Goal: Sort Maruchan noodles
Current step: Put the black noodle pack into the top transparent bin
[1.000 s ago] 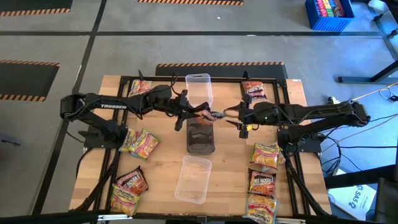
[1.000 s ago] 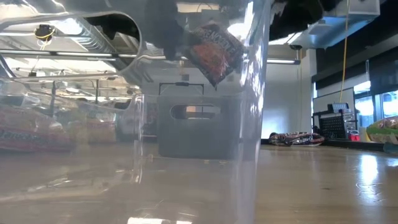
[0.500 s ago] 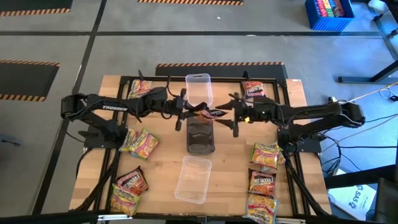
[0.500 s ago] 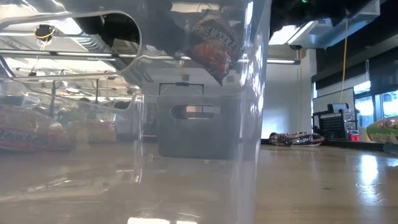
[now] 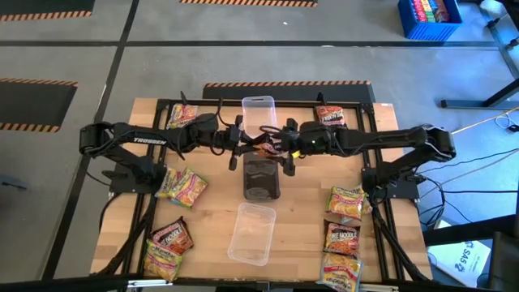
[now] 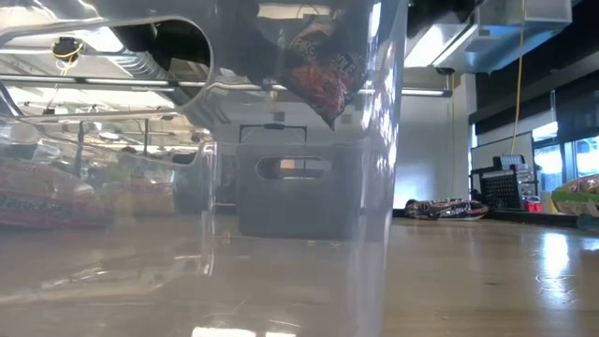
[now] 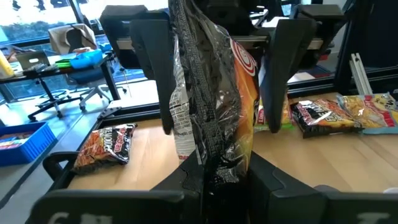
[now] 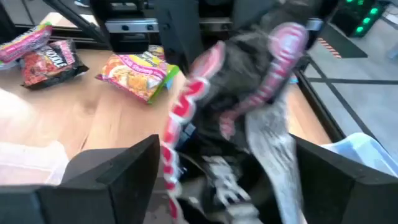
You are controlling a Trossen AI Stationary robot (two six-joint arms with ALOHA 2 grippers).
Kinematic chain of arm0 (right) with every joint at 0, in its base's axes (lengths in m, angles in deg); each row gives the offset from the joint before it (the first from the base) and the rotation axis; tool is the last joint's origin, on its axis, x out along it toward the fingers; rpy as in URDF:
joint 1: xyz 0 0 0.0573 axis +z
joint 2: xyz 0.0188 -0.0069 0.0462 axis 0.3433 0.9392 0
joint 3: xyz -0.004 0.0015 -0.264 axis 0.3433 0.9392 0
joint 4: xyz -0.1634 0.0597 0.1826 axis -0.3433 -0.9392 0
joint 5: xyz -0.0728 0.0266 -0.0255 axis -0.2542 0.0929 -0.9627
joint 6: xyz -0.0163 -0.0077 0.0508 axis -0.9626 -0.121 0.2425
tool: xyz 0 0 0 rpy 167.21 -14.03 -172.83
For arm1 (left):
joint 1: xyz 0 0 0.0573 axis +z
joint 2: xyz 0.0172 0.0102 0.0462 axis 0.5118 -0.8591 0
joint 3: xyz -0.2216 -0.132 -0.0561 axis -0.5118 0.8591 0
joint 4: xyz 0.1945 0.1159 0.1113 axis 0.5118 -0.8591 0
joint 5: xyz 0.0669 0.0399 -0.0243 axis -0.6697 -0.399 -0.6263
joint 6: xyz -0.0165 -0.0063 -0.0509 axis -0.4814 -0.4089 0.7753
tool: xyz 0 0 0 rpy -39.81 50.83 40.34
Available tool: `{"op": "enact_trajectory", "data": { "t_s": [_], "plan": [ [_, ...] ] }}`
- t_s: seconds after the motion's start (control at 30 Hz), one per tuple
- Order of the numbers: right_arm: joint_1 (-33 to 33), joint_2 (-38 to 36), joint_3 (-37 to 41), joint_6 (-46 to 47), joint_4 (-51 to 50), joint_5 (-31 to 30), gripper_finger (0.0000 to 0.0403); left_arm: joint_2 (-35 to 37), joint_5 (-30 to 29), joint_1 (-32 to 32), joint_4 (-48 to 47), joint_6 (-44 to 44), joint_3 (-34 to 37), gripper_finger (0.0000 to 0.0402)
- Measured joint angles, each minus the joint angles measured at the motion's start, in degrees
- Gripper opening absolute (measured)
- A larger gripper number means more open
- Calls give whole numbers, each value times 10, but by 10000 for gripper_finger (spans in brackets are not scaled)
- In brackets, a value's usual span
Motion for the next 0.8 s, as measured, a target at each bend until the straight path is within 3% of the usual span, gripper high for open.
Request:
{"op": "enact_trajectory", "data": {
  "t_s": [0.13, 0.33, 0.53, 0.8],
  "plan": [
    [0, 4, -6, -15, 0, -2, 275, 0, 0, 0, 0, 0, 0, 53],
    [0, 4, -6, -21, -3, -21, 180, 0, -4, 0, -3, 5, 0, 53],
    [-1, 5, -5, -43, -5, -26, 104, 1, -56, 0, -11, 45, 0, 61],
    [0, 5, -5, -65, -11, -56, 88, 16, -73, 1, -49, 49, 0, 121]
  ]
}}
